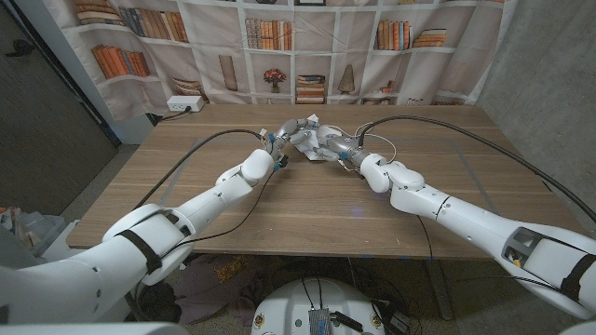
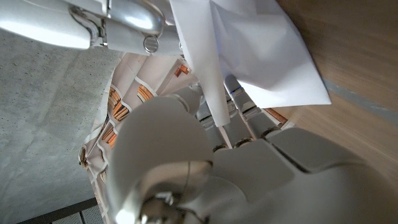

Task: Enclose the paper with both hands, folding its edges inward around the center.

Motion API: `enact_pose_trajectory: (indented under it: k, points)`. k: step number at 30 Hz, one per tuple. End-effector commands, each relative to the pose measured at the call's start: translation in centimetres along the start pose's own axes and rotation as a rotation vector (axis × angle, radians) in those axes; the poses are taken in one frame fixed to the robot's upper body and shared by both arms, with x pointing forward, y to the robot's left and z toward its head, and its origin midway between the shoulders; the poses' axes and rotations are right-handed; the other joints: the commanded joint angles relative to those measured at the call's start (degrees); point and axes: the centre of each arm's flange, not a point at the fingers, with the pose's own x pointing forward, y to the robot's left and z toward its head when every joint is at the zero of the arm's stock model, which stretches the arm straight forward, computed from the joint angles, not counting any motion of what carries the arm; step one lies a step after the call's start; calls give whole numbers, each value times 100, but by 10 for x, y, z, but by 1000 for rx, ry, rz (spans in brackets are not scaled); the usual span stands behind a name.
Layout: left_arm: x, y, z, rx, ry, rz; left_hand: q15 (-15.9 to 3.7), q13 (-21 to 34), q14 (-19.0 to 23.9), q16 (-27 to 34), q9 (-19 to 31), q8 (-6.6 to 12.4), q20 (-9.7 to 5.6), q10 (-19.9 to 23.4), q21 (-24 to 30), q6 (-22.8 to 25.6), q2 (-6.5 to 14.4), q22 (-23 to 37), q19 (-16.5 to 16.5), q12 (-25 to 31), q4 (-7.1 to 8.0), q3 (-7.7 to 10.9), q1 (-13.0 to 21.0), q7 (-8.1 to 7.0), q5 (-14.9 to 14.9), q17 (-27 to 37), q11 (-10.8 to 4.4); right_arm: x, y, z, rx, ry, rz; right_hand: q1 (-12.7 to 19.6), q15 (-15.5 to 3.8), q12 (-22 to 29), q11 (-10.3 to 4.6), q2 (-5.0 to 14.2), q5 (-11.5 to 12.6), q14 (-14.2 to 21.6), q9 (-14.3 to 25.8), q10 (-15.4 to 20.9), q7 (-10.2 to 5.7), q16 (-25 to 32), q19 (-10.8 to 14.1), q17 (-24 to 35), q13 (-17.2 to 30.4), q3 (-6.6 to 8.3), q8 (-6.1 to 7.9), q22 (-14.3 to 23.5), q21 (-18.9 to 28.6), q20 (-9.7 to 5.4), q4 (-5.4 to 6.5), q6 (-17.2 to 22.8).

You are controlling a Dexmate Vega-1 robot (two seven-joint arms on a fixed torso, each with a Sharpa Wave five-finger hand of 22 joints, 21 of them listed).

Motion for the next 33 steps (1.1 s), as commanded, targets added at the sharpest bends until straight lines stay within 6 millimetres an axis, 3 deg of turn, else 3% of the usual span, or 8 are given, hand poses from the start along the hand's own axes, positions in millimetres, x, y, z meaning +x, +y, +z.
enact_pose_trajectory:
  k: [1,3,6,8,13,24,30,33]
  points:
    - [19,-8,-4,-11,36,-83,-673,34,-96,-54,35,-71,-752,-96,75,-93,9,21,-78,-60,17,-14,83,52,7,7,54,-9,-1,-19,23,54,-4,-56,-410,-11,16,218,16,21,4,-32,1,18,62,-2,6,15,-7,14,-7,-433,-16,9]
    - [19,-8,-4,-23,38,-83,-673,51,-149,-88,41,-142,-703,-171,109,-244,7,21,-94,-102,21,-24,108,35,16,6,61,-11,-1,-22,22,63,-5,-58,-412,-13,16,215,16,15,4,-36,0,16,64,-2,6,11,-9,14,-8,-434,-16,4]
    - [19,-8,-5,-42,46,-85,-670,86,-216,-140,70,-358,-603,-633,200,-691,9,13,-224,-316,45,-65,185,-75,32,22,160,-14,-4,-27,26,80,-13,-62,-399,-16,19,210,15,9,5,-46,17,13,61,-5,6,2,-14,14,-13,-431,-19,-11]
    - [20,-8,-6,-60,55,-101,-648,80,-329,-213,87,-496,-554,-903,222,-971,-2,-14,-311,-419,103,-78,157,-86,40,5,147,-16,-6,-30,28,90,-21,-62,-394,-16,21,208,15,5,5,-46,20,11,58,-6,6,0,-16,14,-16,-426,-21,-15]
    - [20,-11,-5,-73,52,-131,-549,41,-848,-375,148,-736,-337,-1400,190,-1475,-35,-113,-574,-521,450,-82,-203,-75,53,-38,302,-21,-16,-35,35,116,-48,-63,-391,-17,31,206,15,8,5,-50,27,11,56,-10,6,-7,-16,14,-20,-425,-27,-17]
    - [21,-11,-6,-90,62,-149,-512,-14,-1028,-355,170,-852,-336,-1659,122,-1745,-149,-196,-710,-520,747,-157,-672,-102,62,-64,327,-40,-39,-49,54,196,-127,-34,-393,-23,20,227,21,-3,5,-68,28,-2,52,-29,6,4,-22,13,-32,-431,-57,-37]
    - [23,-9,-8,-108,86,-159,-473,-71,-1105,-353,163,-910,-326,-1852,85,-1911,-282,-221,-719,-515,1066,-349,-1208,-156,61,-79,295,-51,-48,-52,82,223,-168,-9,-387,-21,19,256,27,2,5,-64,25,-5,53,-40,6,28,-22,12,-36,-430,-71,-41]
    - [23,-9,-9,-104,87,-163,-463,-96,-1149,-365,156,-936,-304,-1959,67,-2004,-342,-225,-724,-521,1121,-401,-1358,-198,72,-91,266,-55,-50,-52,94,224,-182,-1,-389,-23,14,262,27,13,5,-70,21,-2,54,-44,6,35,-21,12,-39,-426,-75,-39]
